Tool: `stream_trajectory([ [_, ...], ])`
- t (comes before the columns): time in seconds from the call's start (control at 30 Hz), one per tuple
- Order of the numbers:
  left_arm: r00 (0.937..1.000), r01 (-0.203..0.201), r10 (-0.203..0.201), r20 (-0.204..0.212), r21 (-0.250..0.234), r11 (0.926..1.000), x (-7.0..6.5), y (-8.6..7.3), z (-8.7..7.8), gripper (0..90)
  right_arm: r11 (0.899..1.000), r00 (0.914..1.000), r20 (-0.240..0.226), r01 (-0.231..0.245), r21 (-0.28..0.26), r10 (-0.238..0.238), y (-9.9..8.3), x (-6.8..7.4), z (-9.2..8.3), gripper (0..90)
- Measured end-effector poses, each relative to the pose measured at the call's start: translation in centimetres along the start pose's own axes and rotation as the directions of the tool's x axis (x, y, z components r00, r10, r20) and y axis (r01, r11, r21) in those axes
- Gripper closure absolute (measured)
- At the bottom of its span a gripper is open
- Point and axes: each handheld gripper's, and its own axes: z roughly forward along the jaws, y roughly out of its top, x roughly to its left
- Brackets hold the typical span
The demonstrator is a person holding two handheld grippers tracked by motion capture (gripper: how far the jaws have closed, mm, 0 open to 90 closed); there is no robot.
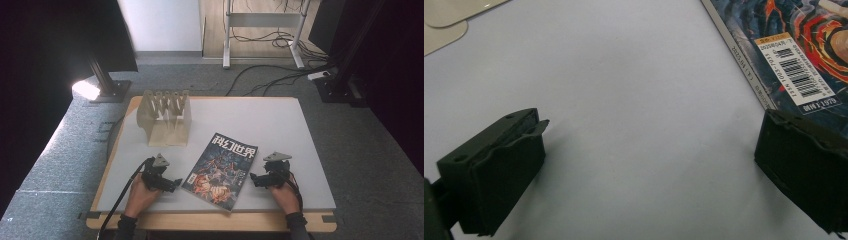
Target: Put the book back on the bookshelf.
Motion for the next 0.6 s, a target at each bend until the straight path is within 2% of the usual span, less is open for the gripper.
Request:
stream_trajectory([
  [0.37,0.9990,-0.032,0.032,0.033,0.006,0.9995,0.4,0.0,-0.2,0.0,1.000,1.0000,0.000,0.000,0.000,0.000,0.0,0.0,0.0,0.0],
  [0.43,0.9990,-0.034,0.033,0.029,0.009,0.9994,0.5,0.0,-0.2,0.0,1.000,1.0000,0.000,0.000,0.000,0.000,0.0,0.0,0.0,0.0],
  [0.5,0.9993,-0.038,0.038,-0.003,0.011,0.9992,0.8,0.2,-0.2,0.0,1.000,1.0000,-0.001,-0.002,0.000,0.002,0.0,0.0,0.0,0.0],
  [0.6,0.9990,-0.043,0.043,-0.014,0.015,0.9990,1.1,0.5,0.0,0.0,1.000,1.0000,-0.004,0.000,-0.001,0.000,0.0,0.0,0.0,0.0],
])
